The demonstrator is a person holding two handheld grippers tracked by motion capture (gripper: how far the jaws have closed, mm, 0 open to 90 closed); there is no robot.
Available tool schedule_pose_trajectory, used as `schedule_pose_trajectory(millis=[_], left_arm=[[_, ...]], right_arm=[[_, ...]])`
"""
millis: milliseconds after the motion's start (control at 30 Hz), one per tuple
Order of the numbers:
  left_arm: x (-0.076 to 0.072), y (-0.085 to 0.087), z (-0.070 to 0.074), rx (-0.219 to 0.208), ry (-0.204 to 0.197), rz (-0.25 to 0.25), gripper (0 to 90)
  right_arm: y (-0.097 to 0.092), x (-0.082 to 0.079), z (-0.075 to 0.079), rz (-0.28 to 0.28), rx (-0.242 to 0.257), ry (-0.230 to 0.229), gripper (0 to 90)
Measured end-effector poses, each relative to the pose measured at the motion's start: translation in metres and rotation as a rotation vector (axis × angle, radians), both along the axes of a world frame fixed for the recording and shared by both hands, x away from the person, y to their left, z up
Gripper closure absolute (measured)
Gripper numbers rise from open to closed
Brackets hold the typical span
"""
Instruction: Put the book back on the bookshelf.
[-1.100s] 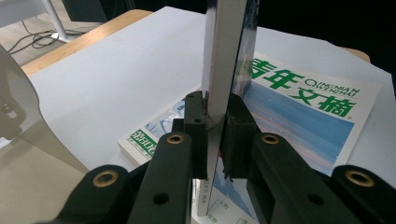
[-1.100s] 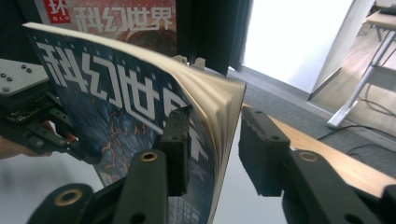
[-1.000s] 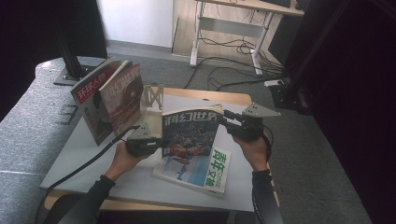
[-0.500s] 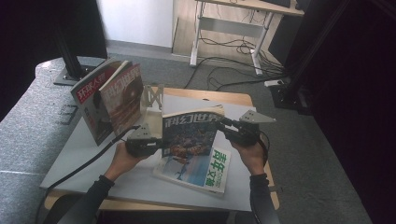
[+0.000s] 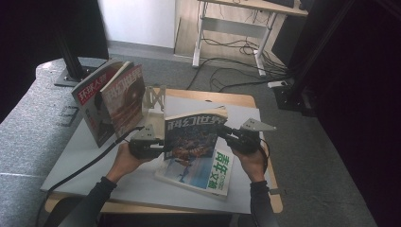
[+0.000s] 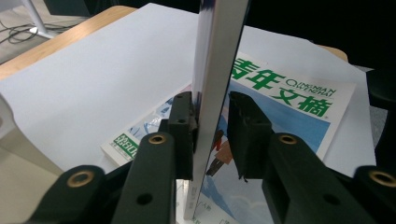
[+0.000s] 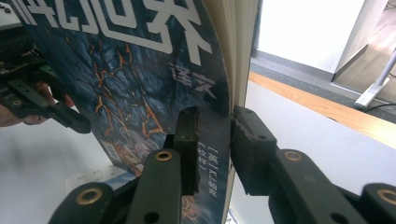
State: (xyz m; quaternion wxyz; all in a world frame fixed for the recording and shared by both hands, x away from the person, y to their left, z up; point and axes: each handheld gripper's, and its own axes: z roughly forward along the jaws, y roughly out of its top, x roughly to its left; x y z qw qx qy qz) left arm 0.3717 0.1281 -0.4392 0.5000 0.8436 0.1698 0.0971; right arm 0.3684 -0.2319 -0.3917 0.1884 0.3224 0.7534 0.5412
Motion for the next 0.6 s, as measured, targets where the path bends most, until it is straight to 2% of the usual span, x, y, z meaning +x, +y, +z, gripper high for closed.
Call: schedule_pose_trajectory(millis=[233, 600], left_arm=[[0.001, -0.005, 0.021, -0.021, -0.011, -0.02, 69.6], [0.005, -0.011, 0.054, -0.004, -0.027, -0.015, 71.4]], right_arm=[[-0.002, -0.003, -0.005, 0.007, 0.013, -0.001, 71.3], [-0.002, -0.003, -0.01, 0.008, 0.021, 0.001, 70.7]])
